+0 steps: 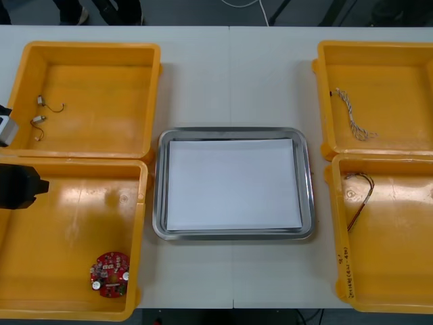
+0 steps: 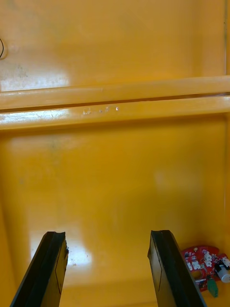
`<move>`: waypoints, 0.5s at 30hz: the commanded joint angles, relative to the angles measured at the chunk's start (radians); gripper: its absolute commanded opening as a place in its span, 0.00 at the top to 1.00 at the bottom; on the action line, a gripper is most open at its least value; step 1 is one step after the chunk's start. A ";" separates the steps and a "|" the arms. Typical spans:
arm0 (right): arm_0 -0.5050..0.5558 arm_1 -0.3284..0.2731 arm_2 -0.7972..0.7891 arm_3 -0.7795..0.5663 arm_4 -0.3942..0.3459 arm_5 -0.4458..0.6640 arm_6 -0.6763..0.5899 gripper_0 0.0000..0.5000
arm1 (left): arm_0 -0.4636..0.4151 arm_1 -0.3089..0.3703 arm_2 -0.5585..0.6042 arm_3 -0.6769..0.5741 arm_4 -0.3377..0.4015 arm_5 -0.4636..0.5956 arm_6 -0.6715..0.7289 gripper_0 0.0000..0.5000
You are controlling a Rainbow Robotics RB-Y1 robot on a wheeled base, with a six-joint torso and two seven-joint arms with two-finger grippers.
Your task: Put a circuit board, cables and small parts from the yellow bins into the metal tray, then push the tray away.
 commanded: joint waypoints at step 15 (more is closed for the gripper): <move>0.003 -0.045 -0.025 -0.025 0.005 0.006 0.005 0.00 | -0.013 0.017 0.027 -0.038 0.009 0.006 0.087 0.00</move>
